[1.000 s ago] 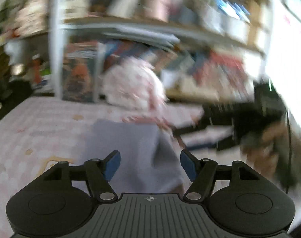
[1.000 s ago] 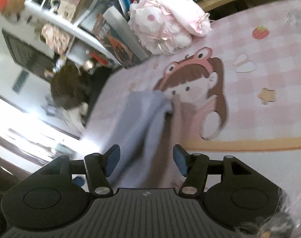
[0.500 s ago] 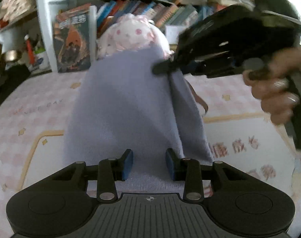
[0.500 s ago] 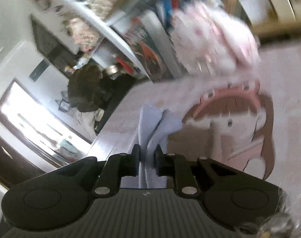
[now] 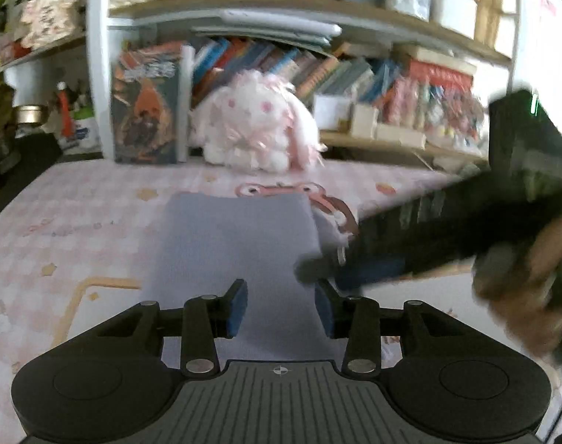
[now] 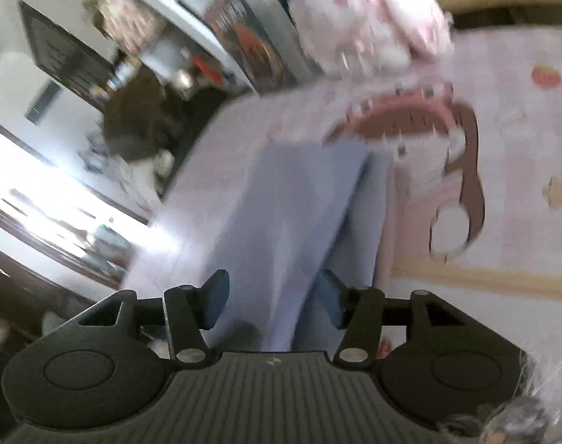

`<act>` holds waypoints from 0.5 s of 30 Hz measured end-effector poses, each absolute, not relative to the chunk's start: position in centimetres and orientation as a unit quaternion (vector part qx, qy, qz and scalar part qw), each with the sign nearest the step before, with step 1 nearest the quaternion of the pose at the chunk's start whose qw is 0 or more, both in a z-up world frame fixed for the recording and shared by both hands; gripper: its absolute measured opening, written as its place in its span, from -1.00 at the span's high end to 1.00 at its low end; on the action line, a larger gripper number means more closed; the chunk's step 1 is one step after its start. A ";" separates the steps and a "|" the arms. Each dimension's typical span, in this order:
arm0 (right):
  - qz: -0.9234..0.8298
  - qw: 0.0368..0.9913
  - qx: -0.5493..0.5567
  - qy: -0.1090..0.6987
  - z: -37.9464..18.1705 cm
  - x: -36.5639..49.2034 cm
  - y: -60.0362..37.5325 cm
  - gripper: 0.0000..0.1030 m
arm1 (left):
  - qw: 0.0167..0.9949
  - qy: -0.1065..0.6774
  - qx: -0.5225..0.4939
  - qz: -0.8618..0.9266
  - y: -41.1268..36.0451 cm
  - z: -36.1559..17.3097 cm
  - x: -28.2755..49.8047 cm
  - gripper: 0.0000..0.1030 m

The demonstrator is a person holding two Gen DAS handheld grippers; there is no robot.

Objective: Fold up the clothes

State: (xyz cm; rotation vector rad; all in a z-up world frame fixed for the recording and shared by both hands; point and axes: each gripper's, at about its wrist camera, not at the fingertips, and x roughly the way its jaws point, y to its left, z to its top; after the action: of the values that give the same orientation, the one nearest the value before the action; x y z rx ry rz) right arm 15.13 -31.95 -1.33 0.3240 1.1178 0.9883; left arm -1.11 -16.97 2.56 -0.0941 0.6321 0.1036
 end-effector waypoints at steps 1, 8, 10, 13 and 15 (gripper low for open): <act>0.439 0.725 0.137 0.513 -1.9 14.7 -31.6 0.01 | 0.947 0.312 -0.048 0.058 -16.5 2.4 -1.3 0.20; 0.455 0.745 0.083 0.481 -1.8 13.0 -30.4 0.81 | 0.932 0.346 -0.052 0.092 -14.1 -0.1 -0.9 0.21; 0.482 0.766 0.074 0.418 0.0 11.6 -31.0 0.82 | 0.932 0.346 -0.060 0.091 -13.9 -0.3 -0.8 0.20; 0.467 0.783 0.041 0.410 -0.3 11.1 -30.5 0.82 | 0.928 0.357 -0.057 0.091 -14.0 -0.7 -0.6 0.21; 0.428 0.784 0.019 0.450 -2.3 11.7 -29.9 0.82 | 0.927 0.362 -0.040 0.087 -14.4 -0.8 -0.5 0.21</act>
State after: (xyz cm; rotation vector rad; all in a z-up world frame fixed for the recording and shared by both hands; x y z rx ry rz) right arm 11.74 -29.87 -2.31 0.0420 0.9705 0.9239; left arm -0.51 -14.39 -0.81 -0.0812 0.7426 0.1786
